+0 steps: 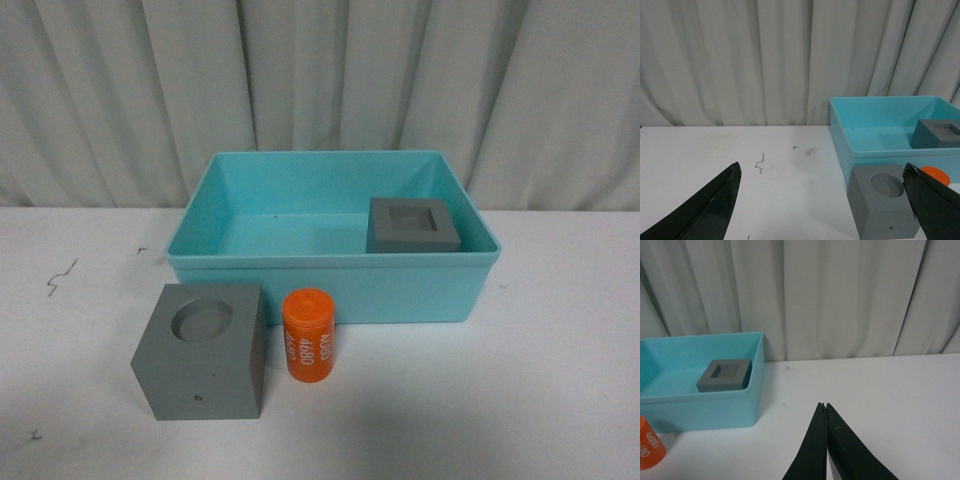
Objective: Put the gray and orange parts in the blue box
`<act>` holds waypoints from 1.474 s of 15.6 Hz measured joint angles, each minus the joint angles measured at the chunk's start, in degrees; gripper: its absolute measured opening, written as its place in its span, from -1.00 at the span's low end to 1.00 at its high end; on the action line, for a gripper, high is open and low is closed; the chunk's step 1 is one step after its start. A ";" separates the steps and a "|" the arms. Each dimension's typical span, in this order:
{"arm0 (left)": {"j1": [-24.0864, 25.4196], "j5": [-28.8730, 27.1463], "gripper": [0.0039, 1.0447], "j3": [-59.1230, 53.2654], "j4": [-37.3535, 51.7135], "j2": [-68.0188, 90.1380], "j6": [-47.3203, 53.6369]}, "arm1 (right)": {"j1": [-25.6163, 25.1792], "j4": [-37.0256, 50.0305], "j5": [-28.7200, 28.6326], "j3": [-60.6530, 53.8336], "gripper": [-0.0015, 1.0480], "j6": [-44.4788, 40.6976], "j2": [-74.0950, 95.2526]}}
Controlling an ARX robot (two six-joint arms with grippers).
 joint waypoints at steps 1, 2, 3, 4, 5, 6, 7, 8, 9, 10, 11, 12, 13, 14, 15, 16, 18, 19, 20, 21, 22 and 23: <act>0.00 0.04 0.88 0.00 0.02 0.00 0.00 | 0.00 -0.15 0.02 0.00 -0.97 0.00 -0.79; 0.00 0.02 0.88 0.00 0.02 0.00 0.00 | 0.00 -0.39 0.02 0.00 -0.97 -0.02 -1.25; 0.00 0.02 0.88 0.00 0.00 0.00 0.00 | 0.00 -1.05 0.00 0.00 -0.97 0.00 -2.21; 0.00 0.02 0.88 0.00 0.00 0.00 0.00 | 0.00 -1.86 0.00 0.00 -0.97 -0.02 -3.28; 0.00 0.02 0.88 0.00 0.00 0.00 0.00 | 0.00 -2.58 0.02 0.00 -0.97 -0.02 -4.13; 0.00 0.02 0.88 0.00 0.02 0.00 0.00 | 0.00 -3.89 0.02 0.00 -0.97 0.00 -6.10; 0.00 0.02 0.88 0.00 0.02 0.00 0.00 | 0.00 -6.38 0.02 -0.02 -0.97 -0.02 -8.35; 0.00 0.02 0.88 0.00 0.00 0.00 0.00 | 0.00 -9.49 0.00 -0.02 -0.97 -0.02 -11.26; 0.00 0.02 0.88 0.00 0.02 0.00 0.00 | 0.00 -11.56 0.00 -0.02 -0.97 -0.02 -13.79; 0.00 0.02 0.88 0.00 0.00 0.00 0.00 | 0.00 -13.46 0.00 -0.02 -0.97 -0.02 -15.82; 0.00 0.02 0.88 0.00 0.00 0.00 0.00 | 0.00 -15.87 0.02 -0.02 -0.97 -0.02 -17.92; 0.00 0.02 0.88 0.00 0.02 0.00 0.00 | 0.00 -17.14 0.00 -0.02 -0.97 -0.02 -19.39; 0.00 0.02 0.88 0.00 0.00 0.00 0.00 | 0.00 -17.35 0.02 -0.02 -0.97 -0.02 -19.63; 0.00 0.02 0.88 0.00 0.00 0.00 0.00 | 0.00 -17.73 0.02 -0.02 -0.97 -0.02 -20.09; 0.00 0.02 0.88 0.00 0.02 0.00 0.00 | 0.00 -18.21 0.00 -0.02 -0.97 -0.02 -20.63; 0.00 0.02 0.88 0.00 0.02 0.00 0.00 | 0.00 -19.56 0.00 -0.02 -0.97 -0.02 -21.77; 0.00 0.02 0.88 0.00 0.02 0.00 0.00 | 0.00 -21.73 0.00 -0.02 -0.97 -0.02 -23.93; 0.00 0.02 0.88 0.00 0.02 0.00 0.00 | 0.00 -22.69 0.00 -0.02 -0.97 -0.02 -24.92; 0.00 0.02 0.88 0.00 0.00 0.00 0.00 | 0.00 -23.63 0.00 -0.02 -0.97 -0.02 -25.77; 0.00 0.02 0.88 0.00 0.02 0.00 0.00 | 0.00 -26.18 0.02 0.02 -0.97 0.00 -27.67; 0.00 0.00 0.88 0.00 0.00 0.00 0.00 | 0.00 -34.01 -0.11 0.00 -0.97 -0.02 -33.22; 0.00 0.04 0.88 0.00 0.00 0.00 0.00 | 0.00 -32.98 -0.13 0.11 -0.97 -0.02 -35.78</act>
